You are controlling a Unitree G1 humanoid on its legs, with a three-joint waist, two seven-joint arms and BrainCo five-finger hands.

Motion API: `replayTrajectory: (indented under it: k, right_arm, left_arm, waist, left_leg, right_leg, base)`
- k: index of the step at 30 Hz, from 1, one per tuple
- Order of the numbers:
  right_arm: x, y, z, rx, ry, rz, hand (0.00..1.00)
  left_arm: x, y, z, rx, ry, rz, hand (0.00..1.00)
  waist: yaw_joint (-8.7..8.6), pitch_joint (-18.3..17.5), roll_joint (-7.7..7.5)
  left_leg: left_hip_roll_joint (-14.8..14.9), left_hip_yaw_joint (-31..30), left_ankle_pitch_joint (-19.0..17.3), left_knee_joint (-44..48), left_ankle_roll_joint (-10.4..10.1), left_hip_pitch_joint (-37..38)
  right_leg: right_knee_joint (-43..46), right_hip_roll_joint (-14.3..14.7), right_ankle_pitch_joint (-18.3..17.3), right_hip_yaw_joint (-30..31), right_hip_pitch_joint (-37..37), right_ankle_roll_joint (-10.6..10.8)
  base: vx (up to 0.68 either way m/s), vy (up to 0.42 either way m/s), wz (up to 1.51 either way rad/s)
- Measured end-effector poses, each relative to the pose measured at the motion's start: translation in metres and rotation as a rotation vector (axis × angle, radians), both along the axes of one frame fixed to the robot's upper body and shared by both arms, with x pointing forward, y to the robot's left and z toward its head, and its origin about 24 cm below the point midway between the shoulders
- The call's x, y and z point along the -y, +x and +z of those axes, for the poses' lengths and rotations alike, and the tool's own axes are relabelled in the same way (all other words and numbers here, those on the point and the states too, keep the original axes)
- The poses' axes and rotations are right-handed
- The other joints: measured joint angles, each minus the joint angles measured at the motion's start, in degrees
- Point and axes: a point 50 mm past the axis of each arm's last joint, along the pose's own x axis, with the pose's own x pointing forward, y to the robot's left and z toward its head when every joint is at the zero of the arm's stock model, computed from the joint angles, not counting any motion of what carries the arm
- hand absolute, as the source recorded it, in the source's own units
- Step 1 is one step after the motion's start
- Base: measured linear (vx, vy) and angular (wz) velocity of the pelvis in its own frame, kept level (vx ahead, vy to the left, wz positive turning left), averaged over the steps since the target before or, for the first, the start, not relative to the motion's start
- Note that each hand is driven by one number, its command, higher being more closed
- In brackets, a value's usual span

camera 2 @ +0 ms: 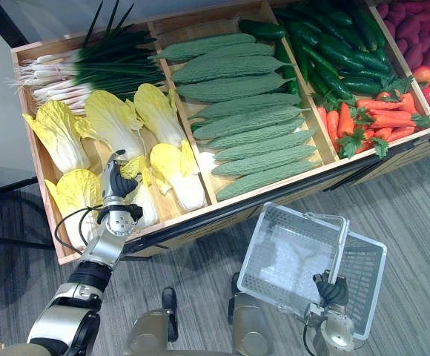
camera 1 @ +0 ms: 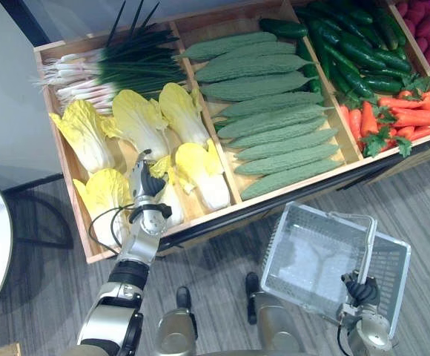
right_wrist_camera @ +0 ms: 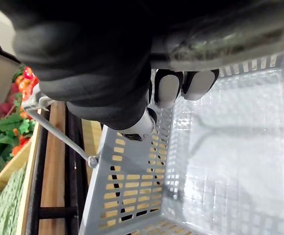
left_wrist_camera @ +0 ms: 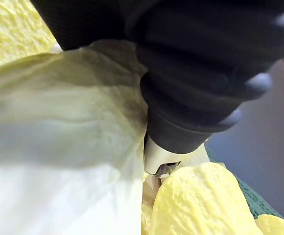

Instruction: Pick vegetable in the basket

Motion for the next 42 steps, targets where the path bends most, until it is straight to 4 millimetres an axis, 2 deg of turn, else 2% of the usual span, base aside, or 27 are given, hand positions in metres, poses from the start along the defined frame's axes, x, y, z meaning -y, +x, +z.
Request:
replayTrajectory:
  k: [4, 7, 16, 19, 23, 27, 30, 32, 33, 34, 35, 36, 37, 38, 39, 40, 41, 42]
  right_arm:
    - [0.001, -0.002, 0.000, -0.006, -0.011, -0.006, 1.00]
    - [0.002, -0.004, -0.001, -0.017, -0.014, -0.009, 1.00]
    - [-0.004, -0.006, -0.004, -0.021, 0.001, -0.005, 1.00]
    - [-0.003, -0.007, -0.004, -0.022, -0.001, -0.006, 1.00]
    - [-0.003, -0.011, -0.005, -0.036, -0.001, -0.010, 1.00]
    - [-0.005, -0.005, 0.004, 0.014, -0.008, -0.005, 1.00]
    - [-0.009, 0.002, 0.014, 0.045, -0.037, 0.025, 1.00]
    - [-0.011, 0.011, 0.031, 0.114, -0.071, 0.028, 1.00]
    - [-0.013, 0.017, 0.041, 0.162, -0.084, 0.032, 1.00]
    - [-0.013, 0.019, 0.043, 0.172, -0.087, 0.032, 1.00]
    - [-0.017, 0.027, 0.053, 0.221, -0.097, 0.043, 1.00]
    - [-0.019, 0.032, 0.055, 0.235, -0.097, 0.053, 1.00]
    - [-0.023, 0.040, 0.058, 0.256, -0.099, 0.076, 1.00]
    - [-0.025, 0.044, 0.060, 0.268, -0.102, 0.086, 1.00]
    - [-0.028, 0.051, 0.064, 0.282, -0.116, 0.108, 1.00]
    - [-0.029, 0.052, 0.065, 0.285, -0.118, 0.114, 1.00]
    - [-0.034, 0.063, 0.070, 0.304, -0.141, 0.157, 1.00]
    - [-0.033, 0.069, 0.073, 0.308, -0.158, 0.184, 1.00]
  left_arm:
    - [-0.011, -0.016, -0.005, 0.001, -0.033, 0.041, 1.00]
    - [-0.011, -0.027, -0.001, 0.039, -0.063, 0.044, 1.00]
    - [0.014, -0.052, 0.019, 0.183, -0.164, 0.007, 1.00]
    - [0.020, -0.058, 0.026, 0.224, -0.188, -0.004, 1.00]
    - [0.025, -0.065, 0.045, 0.325, -0.209, -0.019, 1.00]
    - [0.028, -0.073, 0.067, 0.448, -0.226, -0.038, 1.00]
    - [0.036, -0.078, 0.075, 0.500, -0.283, -0.083, 1.00]
    - [0.042, -0.079, 0.077, 0.515, -0.318, -0.114, 1.00]
    - [0.044, -0.079, 0.076, 0.512, -0.336, -0.125, 1.00]
    - [0.045, -0.079, 0.076, 0.512, -0.338, -0.127, 1.00]
    - [0.048, -0.079, 0.076, 0.506, -0.338, -0.146, 1.00]
    - [0.049, -0.079, 0.076, 0.503, -0.337, -0.154, 1.00]
    - [0.050, -0.079, 0.074, 0.493, -0.338, -0.158, 1.00]
    - [0.050, -0.078, 0.073, 0.489, -0.338, -0.159, 1.00]
    - [0.051, -0.078, 0.072, 0.482, -0.338, -0.166, 1.00]
    - [0.051, -0.078, 0.071, 0.480, -0.337, -0.168, 1.00]
    - [0.055, -0.076, 0.065, 0.450, -0.336, -0.195, 1.00]
    - [0.063, -0.073, 0.057, 0.402, -0.343, -0.231, 1.00]
  waist:
    - [-0.95, 0.0, -0.02]
    - [-1.13, 0.0, -0.02]
    - [-1.09, -0.3, 0.23]
    - [-1.11, -2.2, 1.03]
    - [-1.13, -4.5, 1.77]
    - [-0.87, -5.0, 1.83]
    - [-0.76, -5.0, 1.94]
    - [-0.95, -5.1, 2.08]
    - [-1.28, -5.2, 2.24]
    - [-1.29, -5.2, 2.22]
    - [-1.30, -5.2, 2.14]
    - [-1.44, -5.2, 2.08]
    - [-2.63, -5.4, 1.90]
    - [-2.89, -5.4, 2.04]
    - [-2.73, -5.6, 2.51]
    - [-2.68, -5.6, 2.53]
    - [-2.94, -5.7, 2.97]
    - [-3.86, -5.9, 4.08]
  left_leg:
    - [-0.5, 0.0, -0.1, -0.4, 0.2, 1.3]
    - [-0.8, 0.2, -0.1, -0.4, 0.2, 2.0]
    - [-0.8, 0.4, -0.4, -0.3, 0.6, 3.3]
    - [-0.7, 0.5, -0.5, -0.1, 0.7, 3.3]
    - [-0.6, 0.9, -0.5, 0.1, 0.7, 3.9]
    - [0.8, 4.3, -2.3, 2.4, 0.6, 4.7]
    - [2.8, 8.1, -5.6, 7.5, 0.2, 4.1]
    - [5.5, 13.8, -8.7, 12.2, 0.0, 4.0]
    - [7.1, 17.1, -9.4, 13.0, 0.2, 4.4]
    - [7.2, 18.2, -9.4, 12.9, 0.2, 4.6]
    - [8.2, 22.9, -9.4, 12.1, 0.2, 6.3]
    - [8.4, 24.5, -9.4, 11.7, 0.2, 7.0]
    - [8.6, 27.2, -9.4, 11.0, 0.1, 8.6]
    - [8.6, 28.8, -9.4, 10.5, 0.1, 9.5]
    - [9.4, 31.2, -9.3, 9.9, -0.1, 11.1]
    - [9.5, 31.8, -9.3, 9.7, -0.1, 11.5]
    - [10.4, 33.7, -9.3, 9.6, -0.1, 13.9]
    - [11.5, 34.4, -8.9, 10.3, 0.0, 15.3]
  right_leg:
    - [0.0, -0.5, -0.8, -0.1, 1.1, 0.4]
    - [0.0, -0.8, -0.9, 0.0, 1.3, 0.5]
    - [-0.5, -0.8, -0.8, 0.0, 3.4, 0.5]
    - [-0.5, -0.7, -0.8, 0.0, 3.4, 0.5]
    - [-0.5, -0.7, -0.7, 0.4, 3.4, 0.5]
    - [-0.8, 1.2, 0.2, 3.3, 3.4, 0.3]
    - [-0.3, 3.5, 0.7, 7.1, 2.1, 0.4]
    - [0.7, 6.5, 1.5, 11.4, -0.3, 0.0]
    - [0.1, 5.7, 0.9, 8.4, -1.7, -1.7]
    - [0.1, 5.2, 0.8, 6.9, -2.1, -2.3]
    - [0.1, 1.8, 0.8, -2.0, -3.3, -4.2]
    - [0.3, -0.2, 0.9, -6.9, -3.6, -4.5]
    - [0.5, -4.1, 1.1, -16.9, -3.8, -5.8]
    - [0.4, -5.3, 1.5, -21.3, -3.4, -6.4]
    - [0.2, -6.1, 2.4, -27.0, -2.6, -7.8]
    - [0.2, -6.1, 2.8, -27.7, -2.6, -8.2]
    - [0.5, -4.4, 5.3, -27.7, -3.2, -7.6]
    - [0.5, -1.7, 5.0, -25.1, -3.3, -7.8]
  base:
    - [0.06, 0.025, 0.03]
    - [0.06, 0.029, -0.01]
    - [-0.04, -0.002, 0.00]
    - [-0.03, -0.006, -0.02]
    - [0.01, 0.001, -0.04]
    - [-0.03, -0.009, -0.44]
    - [-0.06, 0.004, -0.85]
    - [-0.07, 0.005, -1.45]
    - [-0.06, -0.011, -1.28]
    - [-0.02, 0.007, -1.60]
    - [0.00, 0.009, -1.33]
    - [0.02, -0.014, -1.64]
    - [0.03, -0.051, -1.03]
    - [0.08, -0.067, -1.41]
    - [0.14, -0.114, -1.11]
    - [0.20, -0.191, -1.82]
    - [0.24, -0.231, -1.70]
    - [0.21, -0.195, -1.81]
